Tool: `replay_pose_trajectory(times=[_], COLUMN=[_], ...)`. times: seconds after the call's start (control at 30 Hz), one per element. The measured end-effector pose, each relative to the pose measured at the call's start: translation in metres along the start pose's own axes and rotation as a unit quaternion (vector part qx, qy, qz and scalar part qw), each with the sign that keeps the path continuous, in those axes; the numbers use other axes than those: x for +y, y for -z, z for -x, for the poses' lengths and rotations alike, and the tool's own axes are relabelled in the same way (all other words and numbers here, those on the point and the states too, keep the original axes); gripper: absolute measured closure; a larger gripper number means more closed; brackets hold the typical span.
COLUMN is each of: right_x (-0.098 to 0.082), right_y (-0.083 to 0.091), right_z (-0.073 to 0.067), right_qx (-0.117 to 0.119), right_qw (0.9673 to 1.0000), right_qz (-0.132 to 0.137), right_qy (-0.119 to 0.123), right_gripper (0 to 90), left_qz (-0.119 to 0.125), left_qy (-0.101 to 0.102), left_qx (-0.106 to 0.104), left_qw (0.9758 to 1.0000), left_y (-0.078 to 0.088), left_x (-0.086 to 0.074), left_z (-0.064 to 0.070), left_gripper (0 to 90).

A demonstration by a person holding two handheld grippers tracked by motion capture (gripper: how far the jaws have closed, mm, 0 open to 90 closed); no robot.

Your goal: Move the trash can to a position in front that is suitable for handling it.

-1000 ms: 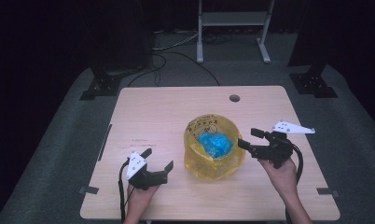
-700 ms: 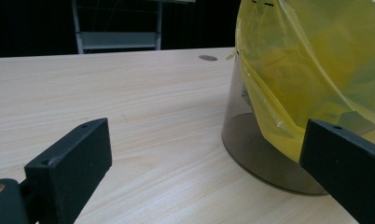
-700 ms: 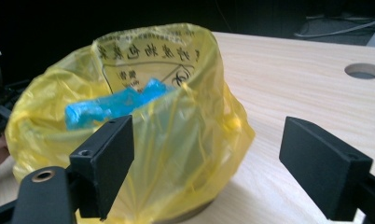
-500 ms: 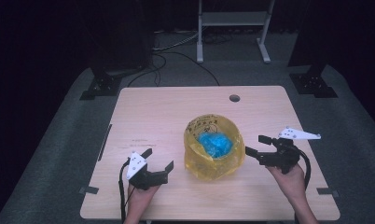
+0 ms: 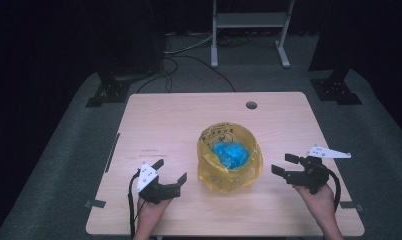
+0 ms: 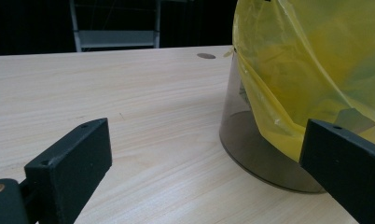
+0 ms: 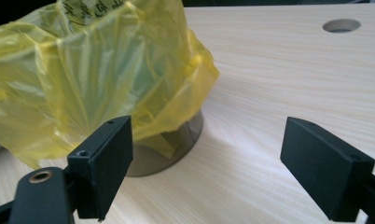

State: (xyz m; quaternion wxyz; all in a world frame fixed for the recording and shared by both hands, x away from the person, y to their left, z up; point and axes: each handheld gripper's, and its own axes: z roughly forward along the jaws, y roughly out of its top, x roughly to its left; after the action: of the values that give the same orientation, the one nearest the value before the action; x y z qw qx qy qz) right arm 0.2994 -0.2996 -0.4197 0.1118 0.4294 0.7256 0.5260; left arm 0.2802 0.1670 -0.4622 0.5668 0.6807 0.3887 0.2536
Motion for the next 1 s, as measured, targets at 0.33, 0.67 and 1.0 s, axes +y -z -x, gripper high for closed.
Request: replay_pose_trajectory(times=[0.33,0.67,1.0], right_x=[-0.017,-0.023,-0.027], right_y=[0.006,0.013,0.020], right_z=[0.013,0.019,0.024], right_qx=[-0.012,-0.021,-0.029], right_qw=[0.9998,0.9995,0.9993], right_qz=[-0.007,-0.008,-0.003], right_qy=[-0.015,-0.022,-0.025], right_gripper=[16.4,16.4,16.5], left_qz=[-0.001,0.015,0.045], left_qy=[0.000,0.009,0.024], left_qx=[-0.002,-0.022,-0.058], left_qw=[1.0000,0.9996,0.9970], left_y=[0.000,0.001,0.005], left_x=[0.000,0.007,0.026], left_z=[0.000,0.006,0.015], left_gripper=[1.1,1.1,1.2])
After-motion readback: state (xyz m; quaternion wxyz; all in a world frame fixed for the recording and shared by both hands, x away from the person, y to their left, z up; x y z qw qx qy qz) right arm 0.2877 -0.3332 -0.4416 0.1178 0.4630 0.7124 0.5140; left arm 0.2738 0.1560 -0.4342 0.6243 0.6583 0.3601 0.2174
